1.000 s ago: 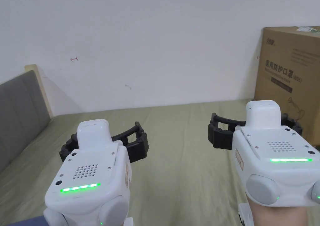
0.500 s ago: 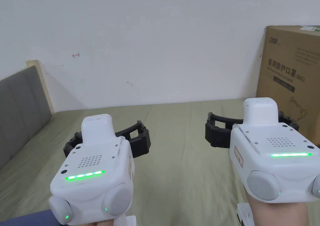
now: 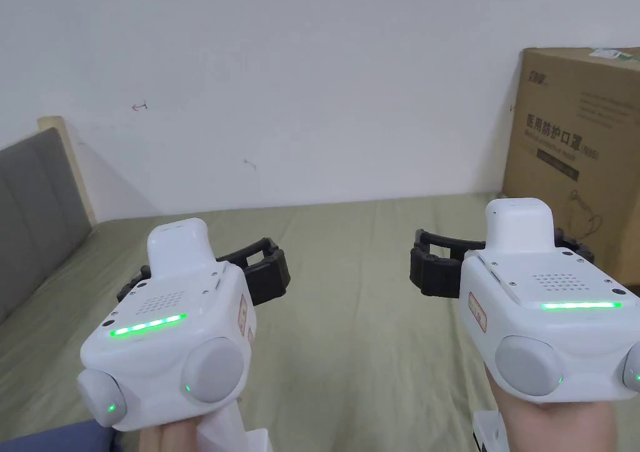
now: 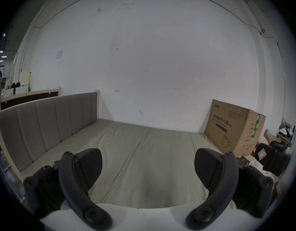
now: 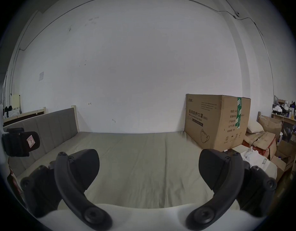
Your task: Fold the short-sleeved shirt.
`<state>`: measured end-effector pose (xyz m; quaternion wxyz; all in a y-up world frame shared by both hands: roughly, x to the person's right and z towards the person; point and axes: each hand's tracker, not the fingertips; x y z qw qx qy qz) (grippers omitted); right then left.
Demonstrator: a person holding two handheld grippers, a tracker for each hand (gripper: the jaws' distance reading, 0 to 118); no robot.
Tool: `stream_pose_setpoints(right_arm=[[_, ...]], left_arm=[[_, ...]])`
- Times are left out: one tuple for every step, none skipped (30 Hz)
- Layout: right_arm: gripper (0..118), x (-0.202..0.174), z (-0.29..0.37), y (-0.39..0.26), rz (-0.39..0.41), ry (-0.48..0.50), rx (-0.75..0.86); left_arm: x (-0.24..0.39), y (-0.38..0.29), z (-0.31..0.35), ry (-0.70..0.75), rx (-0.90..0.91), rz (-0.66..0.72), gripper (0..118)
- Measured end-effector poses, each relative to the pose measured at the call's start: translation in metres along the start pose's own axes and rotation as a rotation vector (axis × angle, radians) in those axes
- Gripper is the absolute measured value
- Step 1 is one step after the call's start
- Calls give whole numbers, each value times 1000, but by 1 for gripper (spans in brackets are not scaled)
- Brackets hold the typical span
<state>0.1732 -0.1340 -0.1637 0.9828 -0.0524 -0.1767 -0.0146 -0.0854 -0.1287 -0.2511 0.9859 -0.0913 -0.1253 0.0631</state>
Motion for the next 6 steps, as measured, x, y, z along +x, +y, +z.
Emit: stream_pose_setpoints(right_arm=[[117,0,-1,-1,-2,0,-6],[117,1,-2,-2,-3,2,-11],[117,1,-3,-2,-3,2,-15],[117,1,-5,-3,-5,3,-21],[117,1,-5,-3,-3,6,-21],[117,1,-6,-4,3,8,-17]], left_arm=[[-2,-1,-1,-4,2,9,113],[-3,-1,-1,-7,-1,16,113],[-3,-1,-3,-6,-7,19,113],[-2,-1,-5,5,-18,15,113],[-2,-2,-7,17,-21,11,113],[-2,-3,-8,20,-20,9,113]])
